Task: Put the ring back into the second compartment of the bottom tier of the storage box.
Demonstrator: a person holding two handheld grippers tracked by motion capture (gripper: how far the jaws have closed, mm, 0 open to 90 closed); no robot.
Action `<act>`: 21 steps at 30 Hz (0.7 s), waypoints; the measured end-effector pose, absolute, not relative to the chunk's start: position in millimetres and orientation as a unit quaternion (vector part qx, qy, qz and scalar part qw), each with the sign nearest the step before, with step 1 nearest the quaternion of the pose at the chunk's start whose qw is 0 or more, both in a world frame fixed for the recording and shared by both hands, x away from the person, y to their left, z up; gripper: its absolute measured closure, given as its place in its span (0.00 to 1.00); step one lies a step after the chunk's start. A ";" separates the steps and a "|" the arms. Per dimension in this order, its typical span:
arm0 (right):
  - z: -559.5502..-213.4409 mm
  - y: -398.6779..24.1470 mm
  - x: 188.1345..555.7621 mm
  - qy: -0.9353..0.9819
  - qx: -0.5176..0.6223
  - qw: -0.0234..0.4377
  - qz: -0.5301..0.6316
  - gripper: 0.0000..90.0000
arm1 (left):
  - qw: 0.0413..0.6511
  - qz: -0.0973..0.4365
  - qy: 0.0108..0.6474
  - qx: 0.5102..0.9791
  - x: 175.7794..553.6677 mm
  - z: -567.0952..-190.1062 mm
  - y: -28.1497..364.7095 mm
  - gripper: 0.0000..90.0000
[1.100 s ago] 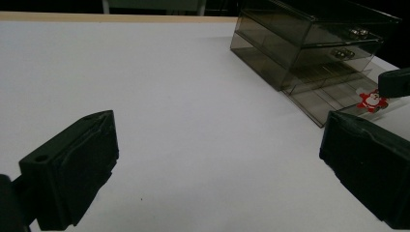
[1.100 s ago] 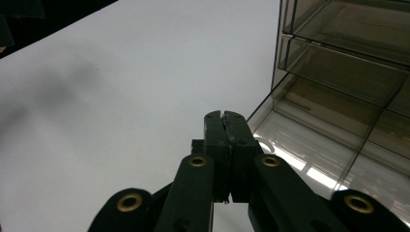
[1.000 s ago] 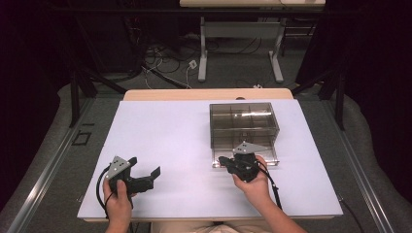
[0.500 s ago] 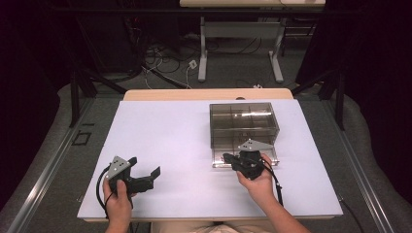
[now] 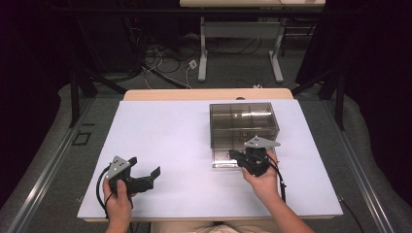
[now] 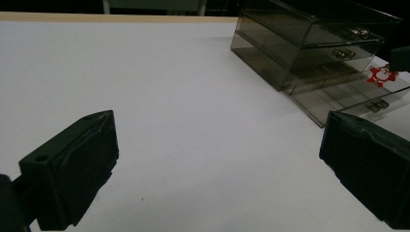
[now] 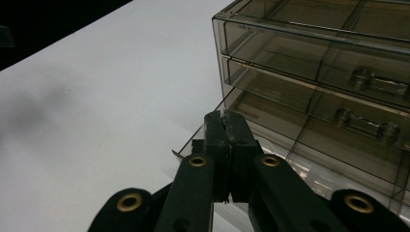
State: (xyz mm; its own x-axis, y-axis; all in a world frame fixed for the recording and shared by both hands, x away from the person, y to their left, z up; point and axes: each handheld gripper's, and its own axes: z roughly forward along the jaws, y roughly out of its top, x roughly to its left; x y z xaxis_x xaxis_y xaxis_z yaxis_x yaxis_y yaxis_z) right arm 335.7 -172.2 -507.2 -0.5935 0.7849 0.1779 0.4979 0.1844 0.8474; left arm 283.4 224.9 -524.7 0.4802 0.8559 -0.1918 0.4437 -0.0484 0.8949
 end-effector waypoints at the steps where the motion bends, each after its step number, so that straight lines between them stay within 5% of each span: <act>1: -506.8 -174.2 336.7 0.753 0.428 0.152 0.477 0.99 | 0.507 0.203 0.468 0.695 283.4 -524.7 224.9 0.01; 21: -504.5 -191.7 341.2 0.746 0.440 0.171 0.471 0.99 | 0.507 0.203 0.468 0.695 283.4 -524.9 224.9 0.01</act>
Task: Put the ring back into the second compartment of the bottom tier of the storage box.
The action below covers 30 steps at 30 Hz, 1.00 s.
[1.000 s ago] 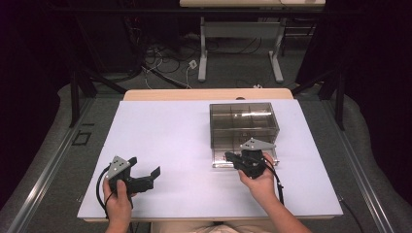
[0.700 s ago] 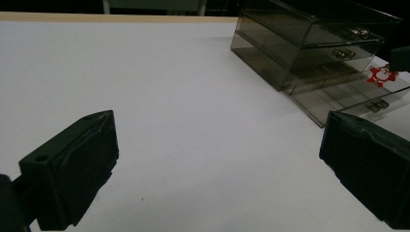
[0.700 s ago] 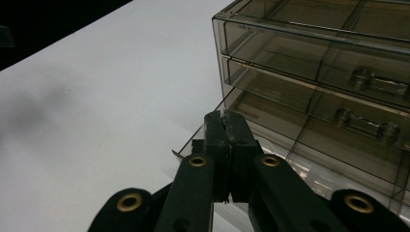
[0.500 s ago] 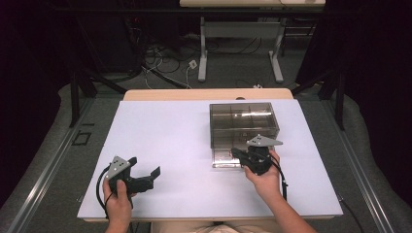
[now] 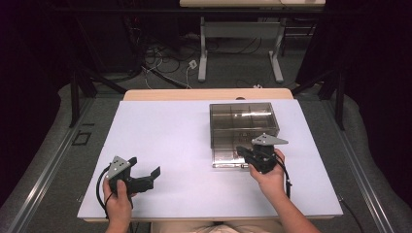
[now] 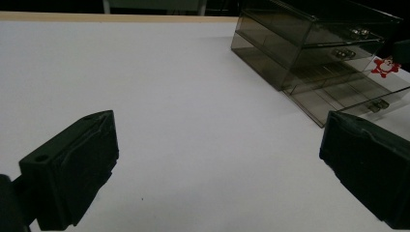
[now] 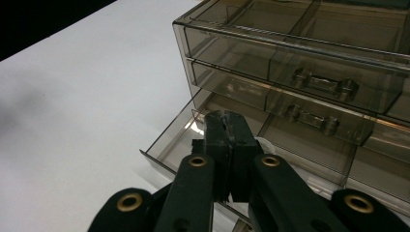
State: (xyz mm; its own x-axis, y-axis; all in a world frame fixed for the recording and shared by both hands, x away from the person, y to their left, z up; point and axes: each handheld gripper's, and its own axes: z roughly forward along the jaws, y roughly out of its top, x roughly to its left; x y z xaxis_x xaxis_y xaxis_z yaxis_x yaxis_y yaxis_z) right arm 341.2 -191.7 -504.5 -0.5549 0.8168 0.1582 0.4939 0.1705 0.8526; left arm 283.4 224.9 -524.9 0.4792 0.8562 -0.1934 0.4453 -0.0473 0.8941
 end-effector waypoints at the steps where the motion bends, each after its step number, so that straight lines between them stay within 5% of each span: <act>1: -504.5 -191.7 341.2 0.746 0.440 0.171 0.471 0.99 | 0.507 0.203 0.468 0.695 283.4 -524.9 224.9 0.01; 30: -505.7 -203.0 347.3 0.746 0.451 0.181 0.456 0.99 | 0.507 0.201 0.470 0.694 283.6 -525.2 224.6 0.01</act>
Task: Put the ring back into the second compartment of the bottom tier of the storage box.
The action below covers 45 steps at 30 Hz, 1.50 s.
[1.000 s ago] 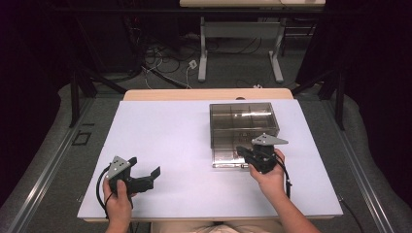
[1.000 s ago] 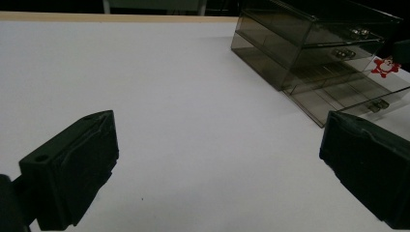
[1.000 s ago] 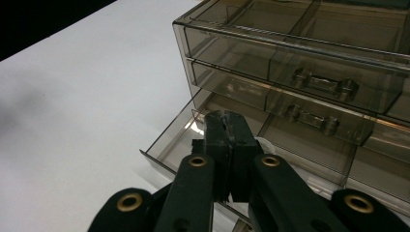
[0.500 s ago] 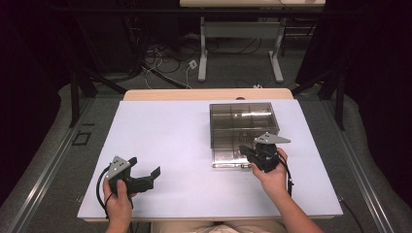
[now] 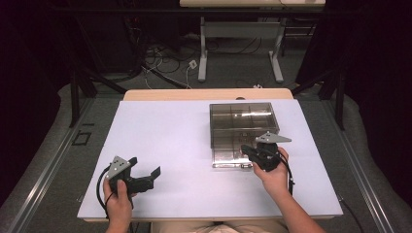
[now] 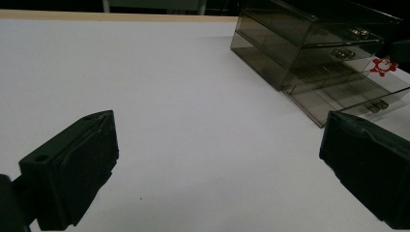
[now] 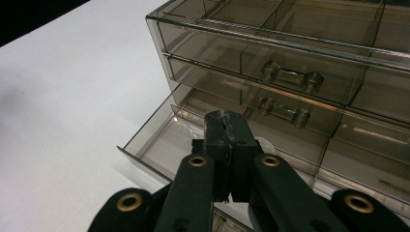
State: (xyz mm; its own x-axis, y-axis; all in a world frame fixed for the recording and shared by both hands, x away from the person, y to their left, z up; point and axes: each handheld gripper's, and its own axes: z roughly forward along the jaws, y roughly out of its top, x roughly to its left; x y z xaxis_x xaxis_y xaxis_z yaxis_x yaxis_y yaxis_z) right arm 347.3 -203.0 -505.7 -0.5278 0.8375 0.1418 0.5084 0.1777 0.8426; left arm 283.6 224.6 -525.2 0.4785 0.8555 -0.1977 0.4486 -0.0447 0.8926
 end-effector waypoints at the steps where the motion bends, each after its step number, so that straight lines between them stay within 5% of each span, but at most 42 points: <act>1: -505.7 -203.0 347.3 0.746 0.451 0.181 0.456 0.99 | 0.507 0.201 0.470 0.694 283.6 -525.2 224.6 0.01; 45: -521.4 -202.5 364.5 0.765 0.472 0.165 0.406 0.99 | 0.506 0.200 0.469 0.696 284.0 -525.5 225.1 0.01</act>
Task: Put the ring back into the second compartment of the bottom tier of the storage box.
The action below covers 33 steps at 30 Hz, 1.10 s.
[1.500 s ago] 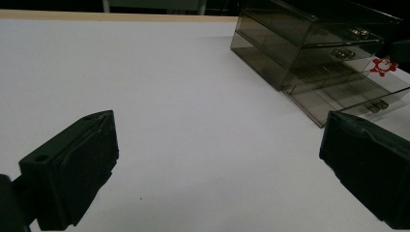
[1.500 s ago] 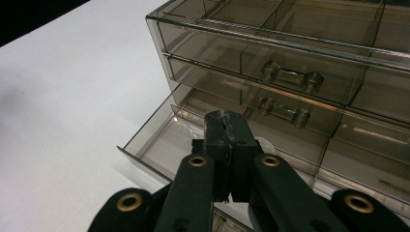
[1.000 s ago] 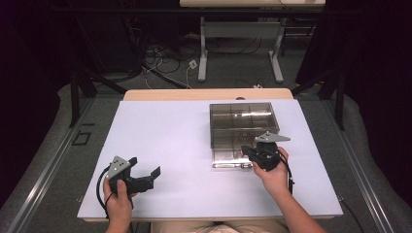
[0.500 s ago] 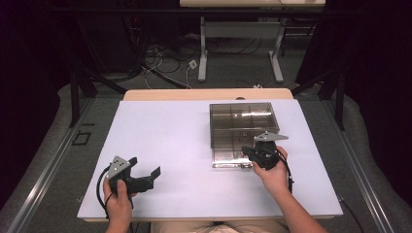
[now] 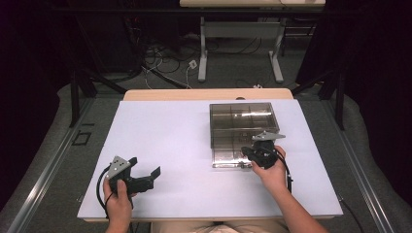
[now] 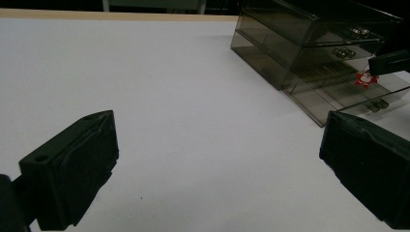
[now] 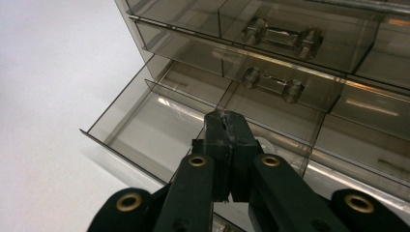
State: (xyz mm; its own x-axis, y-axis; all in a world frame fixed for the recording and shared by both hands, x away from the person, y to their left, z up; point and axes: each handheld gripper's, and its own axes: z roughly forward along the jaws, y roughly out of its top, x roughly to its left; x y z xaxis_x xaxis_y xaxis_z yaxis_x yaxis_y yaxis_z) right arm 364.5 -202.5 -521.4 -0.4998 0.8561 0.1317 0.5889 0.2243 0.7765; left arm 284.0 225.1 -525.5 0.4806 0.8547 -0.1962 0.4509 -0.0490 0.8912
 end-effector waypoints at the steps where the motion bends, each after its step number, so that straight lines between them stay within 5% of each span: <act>1: -522.4 -202.1 365.7 0.766 0.472 0.166 0.403 0.99 | 0.506 0.200 0.469 0.696 284.0 -525.5 225.1 0.01; 26: -531.3 -199.8 371.0 0.774 0.479 0.158 0.383 0.99 | 0.506 0.200 0.469 0.696 284.0 -525.4 225.2 0.01; 33: -531.4 -199.8 371.1 0.772 0.481 0.161 0.382 0.92 | 0.506 0.200 0.469 0.695 283.8 -525.3 225.1 0.01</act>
